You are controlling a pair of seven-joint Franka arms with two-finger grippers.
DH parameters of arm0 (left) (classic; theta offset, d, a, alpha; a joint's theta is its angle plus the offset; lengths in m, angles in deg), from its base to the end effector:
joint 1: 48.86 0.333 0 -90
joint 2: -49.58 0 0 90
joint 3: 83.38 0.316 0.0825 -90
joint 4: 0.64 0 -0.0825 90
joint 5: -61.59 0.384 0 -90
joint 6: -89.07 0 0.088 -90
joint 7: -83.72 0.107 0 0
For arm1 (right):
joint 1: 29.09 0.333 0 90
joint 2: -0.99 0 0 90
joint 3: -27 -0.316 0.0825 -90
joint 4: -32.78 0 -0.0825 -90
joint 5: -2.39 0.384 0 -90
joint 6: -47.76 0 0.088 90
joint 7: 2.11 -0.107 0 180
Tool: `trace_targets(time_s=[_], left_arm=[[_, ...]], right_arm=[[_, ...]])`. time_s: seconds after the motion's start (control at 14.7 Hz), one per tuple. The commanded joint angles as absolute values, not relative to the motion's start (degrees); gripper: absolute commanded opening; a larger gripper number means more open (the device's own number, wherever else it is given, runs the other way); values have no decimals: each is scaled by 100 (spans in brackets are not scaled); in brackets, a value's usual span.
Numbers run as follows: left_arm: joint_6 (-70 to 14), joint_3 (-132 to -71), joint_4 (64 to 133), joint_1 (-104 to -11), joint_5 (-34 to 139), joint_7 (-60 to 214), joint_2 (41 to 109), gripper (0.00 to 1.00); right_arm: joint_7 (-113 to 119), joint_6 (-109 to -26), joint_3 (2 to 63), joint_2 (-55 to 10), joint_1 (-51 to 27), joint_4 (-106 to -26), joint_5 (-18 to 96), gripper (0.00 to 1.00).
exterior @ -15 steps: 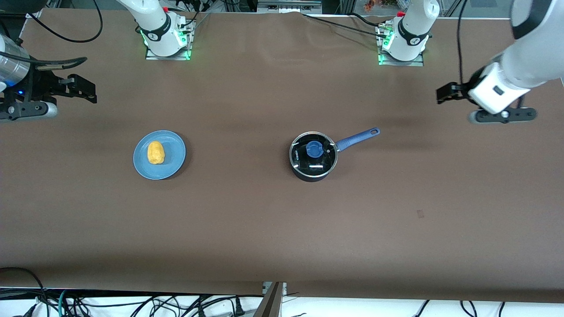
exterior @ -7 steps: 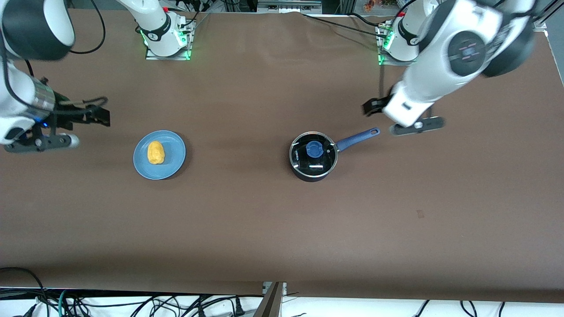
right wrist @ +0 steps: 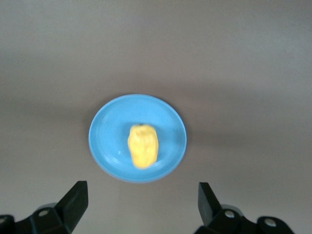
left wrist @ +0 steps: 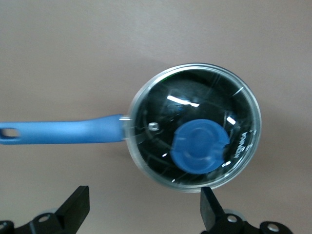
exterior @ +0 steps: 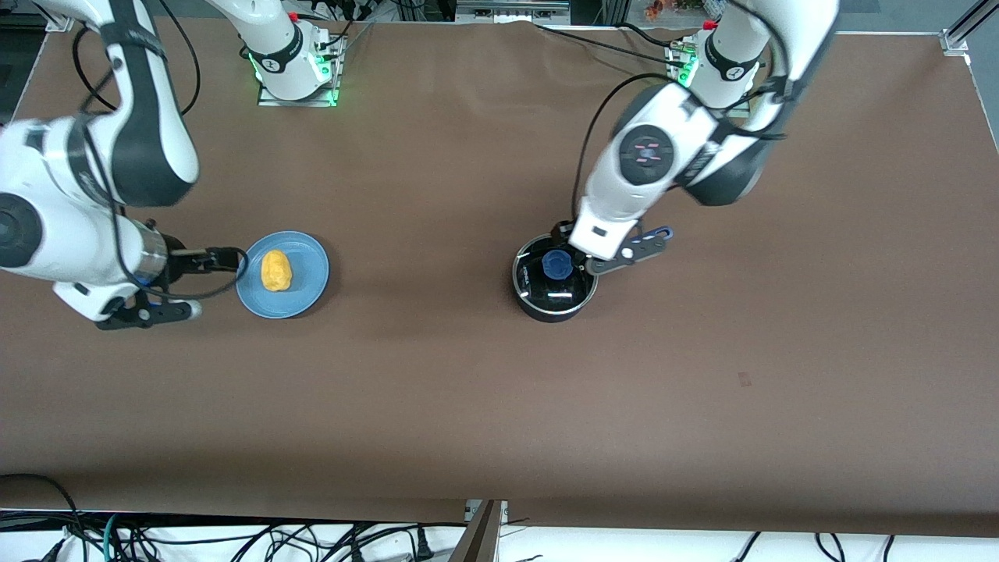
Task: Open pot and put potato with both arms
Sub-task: 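Reach the left gripper to the lid knob while the right gripper reaches the potato, then grasp the lid knob with the left gripper while the right gripper grasps the potato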
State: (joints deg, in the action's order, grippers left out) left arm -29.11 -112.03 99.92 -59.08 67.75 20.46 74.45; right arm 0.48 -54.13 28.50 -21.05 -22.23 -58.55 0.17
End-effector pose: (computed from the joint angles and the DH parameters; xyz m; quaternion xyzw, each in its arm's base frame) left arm 0.5206 -0.3769 0.3419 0.9776 0.1998 -0.0655 0.0076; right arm 0.6426 0.0588 0.3962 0.9919 0.0753 -0.0993 0.0259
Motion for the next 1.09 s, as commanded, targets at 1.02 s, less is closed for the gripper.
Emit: trace_targets(time_s=[1.02], left_arm=[[-3679, -11115, 9349, -6081, 7405, 1737, 8562, 99]], right_arm=[[-193, -8970, 2823, -2054, -2232, -9027, 20, 100]])
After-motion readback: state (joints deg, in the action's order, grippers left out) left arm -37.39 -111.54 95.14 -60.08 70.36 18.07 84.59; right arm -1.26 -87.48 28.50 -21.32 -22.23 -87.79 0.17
